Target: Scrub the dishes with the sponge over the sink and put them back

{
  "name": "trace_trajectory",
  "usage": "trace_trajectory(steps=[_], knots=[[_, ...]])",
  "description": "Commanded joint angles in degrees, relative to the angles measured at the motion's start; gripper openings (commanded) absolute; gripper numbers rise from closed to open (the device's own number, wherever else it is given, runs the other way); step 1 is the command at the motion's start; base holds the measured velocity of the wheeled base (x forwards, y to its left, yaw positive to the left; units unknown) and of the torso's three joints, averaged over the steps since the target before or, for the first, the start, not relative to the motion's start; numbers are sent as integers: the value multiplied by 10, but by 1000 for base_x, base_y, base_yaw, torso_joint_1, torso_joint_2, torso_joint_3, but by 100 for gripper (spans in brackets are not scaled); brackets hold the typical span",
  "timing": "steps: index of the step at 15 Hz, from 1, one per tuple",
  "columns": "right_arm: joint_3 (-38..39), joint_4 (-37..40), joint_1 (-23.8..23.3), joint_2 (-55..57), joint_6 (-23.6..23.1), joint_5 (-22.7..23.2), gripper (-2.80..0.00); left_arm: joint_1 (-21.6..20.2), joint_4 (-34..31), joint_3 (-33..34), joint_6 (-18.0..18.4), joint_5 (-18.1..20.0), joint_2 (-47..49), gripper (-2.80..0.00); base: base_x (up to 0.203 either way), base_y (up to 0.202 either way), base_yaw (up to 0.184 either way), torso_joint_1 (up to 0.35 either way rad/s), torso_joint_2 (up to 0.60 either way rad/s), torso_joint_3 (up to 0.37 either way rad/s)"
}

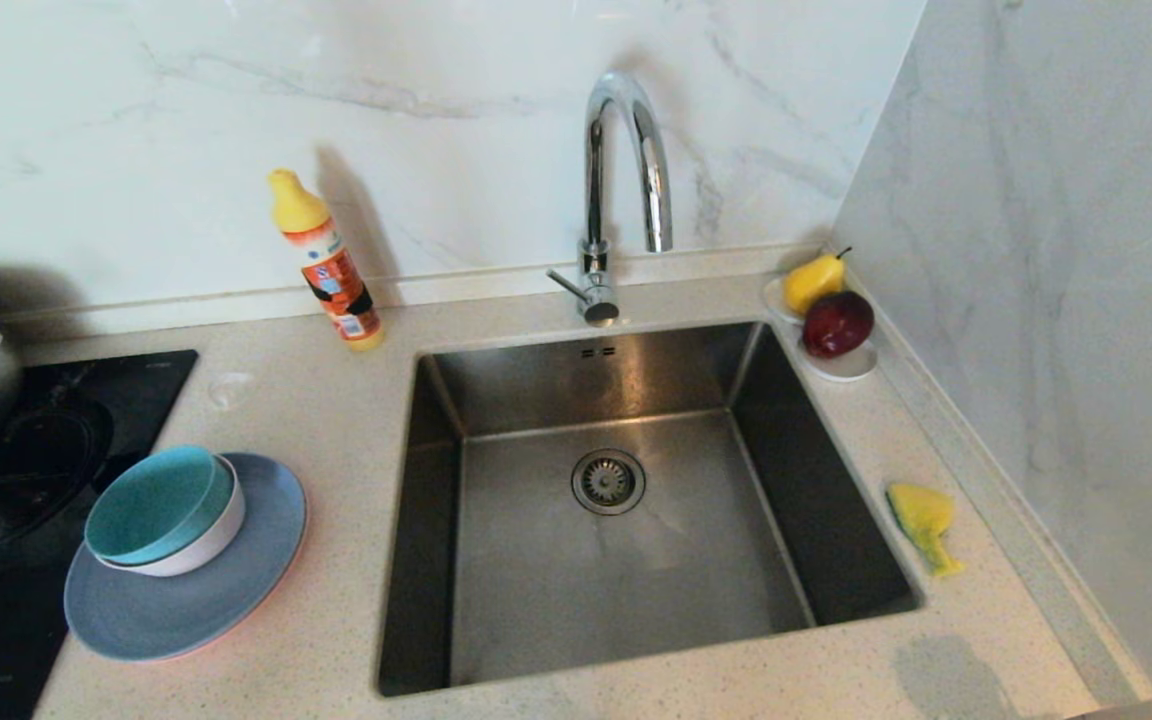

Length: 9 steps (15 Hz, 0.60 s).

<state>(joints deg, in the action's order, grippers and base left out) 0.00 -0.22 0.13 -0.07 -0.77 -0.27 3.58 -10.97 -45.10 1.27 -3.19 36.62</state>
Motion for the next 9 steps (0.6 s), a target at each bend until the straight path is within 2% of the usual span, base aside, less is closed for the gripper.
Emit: trace_trajectory(steps=[1,4,7,8,9], knots=[[0,0,0,-1,0,0,-280,-12,1,110,1,-30,-193,-280,0,0,0,0,0,0],[0,0,1,-1,0,0,-280,-28,-3,250,1,-40,-332,-280,0,0,0,0,0,0],[0,0,0,-1,0,0,-280,-34,-2,371,2,-33,-367,-280,0,0,0,0,0,0],[0,0,1,-1,0,0,-280,-35,2,398,2,-17,-367,-280,0,0,0,0,0,0],[0,0,0,-1,0,0,-280,-36,3,408,3,31,-366,-280,0,0,0,0,0,0]])
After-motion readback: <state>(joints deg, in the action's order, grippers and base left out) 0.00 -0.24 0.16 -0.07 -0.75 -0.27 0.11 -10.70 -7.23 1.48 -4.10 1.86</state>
